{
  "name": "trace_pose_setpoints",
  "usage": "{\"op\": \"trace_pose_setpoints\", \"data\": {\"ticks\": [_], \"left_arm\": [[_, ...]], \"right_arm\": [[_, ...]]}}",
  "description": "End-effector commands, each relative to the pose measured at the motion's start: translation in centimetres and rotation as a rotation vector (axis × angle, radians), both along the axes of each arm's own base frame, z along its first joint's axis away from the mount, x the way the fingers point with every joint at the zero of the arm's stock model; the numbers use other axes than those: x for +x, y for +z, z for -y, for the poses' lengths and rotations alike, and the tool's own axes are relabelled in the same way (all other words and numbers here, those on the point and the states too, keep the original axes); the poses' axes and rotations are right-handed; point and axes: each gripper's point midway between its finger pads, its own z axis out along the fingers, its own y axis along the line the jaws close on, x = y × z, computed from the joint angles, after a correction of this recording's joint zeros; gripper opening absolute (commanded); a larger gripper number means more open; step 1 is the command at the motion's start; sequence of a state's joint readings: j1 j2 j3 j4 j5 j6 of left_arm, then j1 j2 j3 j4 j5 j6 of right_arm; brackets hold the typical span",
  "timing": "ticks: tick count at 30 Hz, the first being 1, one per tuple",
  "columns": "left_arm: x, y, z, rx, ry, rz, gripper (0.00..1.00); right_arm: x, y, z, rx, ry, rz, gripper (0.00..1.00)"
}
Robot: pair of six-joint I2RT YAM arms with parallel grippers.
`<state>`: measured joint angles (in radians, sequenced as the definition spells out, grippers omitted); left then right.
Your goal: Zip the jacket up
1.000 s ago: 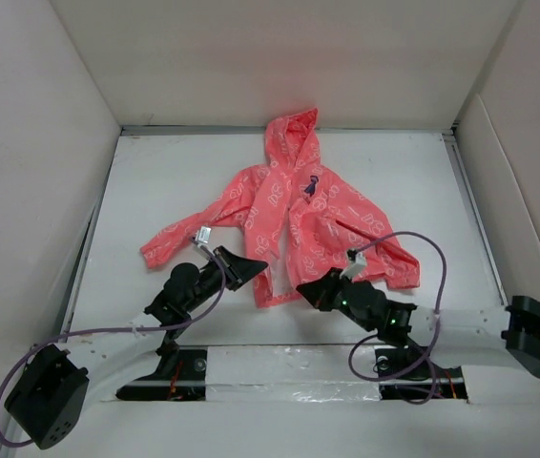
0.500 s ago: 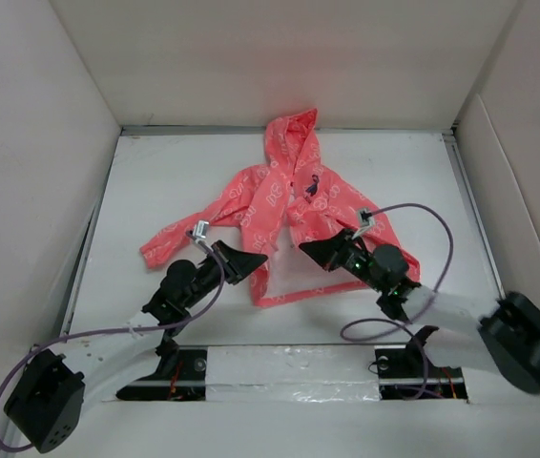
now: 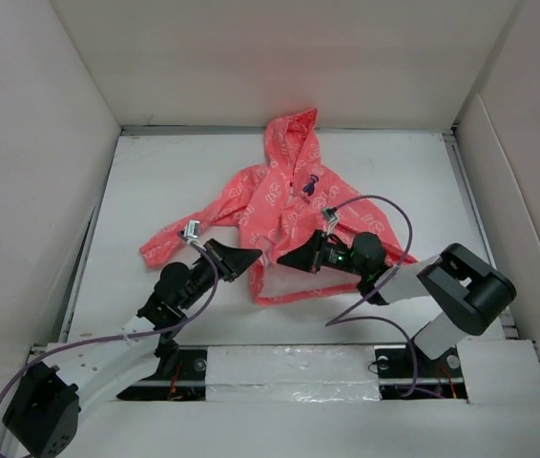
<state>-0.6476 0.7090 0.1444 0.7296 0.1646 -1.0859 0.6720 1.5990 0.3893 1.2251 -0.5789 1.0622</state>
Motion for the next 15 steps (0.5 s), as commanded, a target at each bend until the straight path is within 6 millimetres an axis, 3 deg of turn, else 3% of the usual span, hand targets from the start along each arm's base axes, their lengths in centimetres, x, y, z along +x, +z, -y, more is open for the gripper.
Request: {"op": "trace_pose_setpoints", "data": {"ticks": [1, 5, 7, 8, 9, 10, 12, 13, 15], "left_arm": [[0.7, 3.0, -0.2, -0.024, 0.027, 0.083, 0.00], [1.2, 5.5, -0.6, -0.019, 0.063, 0.141, 0.00], [1.6, 7.2, -1.1, -0.014, 0.101, 0.189, 0.00], [1.6, 7.8, -1.3, -0.016, 0.111, 0.205, 0.00], [1.7, 8.4, -1.4, -0.017, 0.117, 0.218, 0.00], [1.6, 8.7, -1.3, -0.023, 0.112, 0.228, 0.00], [1.4, 9.1, -1.0, -0.053, 0.091, 0.239, 0.00], [1.3, 9.2, -0.8, -0.065, 0.083, 0.246, 0.00], [1.0, 9.3, -0.4, -0.106, 0.054, 0.244, 0.00]], "right_arm": [[-2.7, 14.6, 1.0, 0.382, 0.068, 0.568, 0.00], [-5.3, 22.5, 2.3, 0.420, 0.084, 0.806, 0.00], [-7.1, 24.2, 2.1, 0.395, 0.076, 0.864, 0.00], [-5.6, 23.1, 1.5, 0.302, -0.021, 0.837, 0.00], [-5.9, 23.6, 1.9, 0.291, -0.065, 0.847, 0.00], [-5.4, 22.0, 1.4, 0.256, -0.079, 0.818, 0.00], [-6.0, 22.0, 1.6, 0.335, -0.034, 0.813, 0.00], [-5.9, 20.7, 0.8, 0.358, 0.001, 0.792, 0.00], [-6.5, 21.4, 1.4, 0.442, 0.036, 0.811, 0.00]]}}
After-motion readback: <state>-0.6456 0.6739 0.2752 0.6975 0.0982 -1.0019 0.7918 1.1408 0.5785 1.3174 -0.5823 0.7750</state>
